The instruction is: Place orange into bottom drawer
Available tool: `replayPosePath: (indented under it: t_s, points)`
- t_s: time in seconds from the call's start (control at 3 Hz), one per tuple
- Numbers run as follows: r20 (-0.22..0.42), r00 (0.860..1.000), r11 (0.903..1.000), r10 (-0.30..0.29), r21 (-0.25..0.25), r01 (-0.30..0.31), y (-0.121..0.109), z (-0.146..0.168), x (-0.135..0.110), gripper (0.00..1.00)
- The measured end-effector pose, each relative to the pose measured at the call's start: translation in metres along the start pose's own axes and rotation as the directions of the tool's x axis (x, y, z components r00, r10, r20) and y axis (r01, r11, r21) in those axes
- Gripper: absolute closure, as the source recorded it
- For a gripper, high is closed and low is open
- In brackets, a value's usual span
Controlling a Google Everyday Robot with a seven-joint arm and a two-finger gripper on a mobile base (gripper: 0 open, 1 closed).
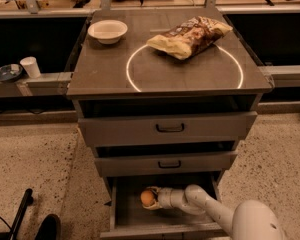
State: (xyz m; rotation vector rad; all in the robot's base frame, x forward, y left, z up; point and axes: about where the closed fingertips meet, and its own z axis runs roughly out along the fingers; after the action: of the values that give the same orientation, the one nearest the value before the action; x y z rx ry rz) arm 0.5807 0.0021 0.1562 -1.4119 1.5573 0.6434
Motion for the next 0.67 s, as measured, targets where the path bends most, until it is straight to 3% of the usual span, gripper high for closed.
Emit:
replayPosePath:
  t_s: [0.67]
  points:
    - [0.0,1.0,1.0,0.0,0.0,0.0,0.0,0.0001,0.0,0.2]
